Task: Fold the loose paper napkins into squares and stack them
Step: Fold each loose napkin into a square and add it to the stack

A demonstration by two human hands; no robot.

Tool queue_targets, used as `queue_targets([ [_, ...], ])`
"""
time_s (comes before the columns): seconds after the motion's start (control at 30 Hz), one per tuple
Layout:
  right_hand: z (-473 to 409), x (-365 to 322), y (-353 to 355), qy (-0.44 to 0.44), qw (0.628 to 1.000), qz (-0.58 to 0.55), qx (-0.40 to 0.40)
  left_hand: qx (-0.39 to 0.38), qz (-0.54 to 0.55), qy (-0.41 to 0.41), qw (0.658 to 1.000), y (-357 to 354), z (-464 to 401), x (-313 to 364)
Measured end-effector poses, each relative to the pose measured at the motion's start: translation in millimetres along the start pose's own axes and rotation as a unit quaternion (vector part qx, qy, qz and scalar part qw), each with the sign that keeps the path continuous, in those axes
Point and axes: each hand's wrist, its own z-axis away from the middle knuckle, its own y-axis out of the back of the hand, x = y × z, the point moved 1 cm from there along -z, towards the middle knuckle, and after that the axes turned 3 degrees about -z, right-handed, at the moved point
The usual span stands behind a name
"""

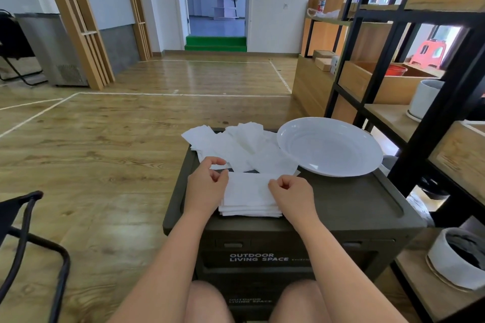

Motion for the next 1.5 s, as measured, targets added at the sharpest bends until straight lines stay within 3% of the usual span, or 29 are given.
queue_targets([
  [0.23,0.2,4.0,-4.1,-0.025,0.997,0.070,0.023,-0.039,-0.070,0.026,0.996,-1.7,0.8,-2.2],
  [0.43,-13.6,7.9,5.3,-0.160,0.962,-0.126,0.184,-0.043,-0.039,0.033,0.998,-1.3,-2.8,-5.1],
  [0.57,-30.6,7.2,4.1,-0.199,0.955,-0.125,0.181,-0.050,-0.016,0.048,0.997,-0.7,-5.8,-8.5],
  [0.77,-33.4,6.9,1.1,-0.166,0.972,-0.012,0.167,-0.011,-0.003,0.060,0.998,-2.8,-6.8,-7.6],
  [1.0,-21.4,-5.7,-1.8,0.048,0.981,-0.044,0.182,0.042,0.042,0.057,0.997,-1.0,-3.2,-3.2],
  [1.2,-17.2,-11.4,-0.1,0.012,0.969,-0.218,0.115,0.061,0.084,-0.009,0.995,3.2,-0.5,3.8],
  [1.37,-17.0,-10.7,3.7,-0.112,0.904,-0.413,0.001,0.037,0.104,-0.131,0.985,2.3,2.1,9.8],
  [1.5,-17.5,-12.2,-0.3,-0.141,0.881,-0.442,-0.086,0.000,0.062,-0.175,0.983,2.7,1.8,10.8],
])
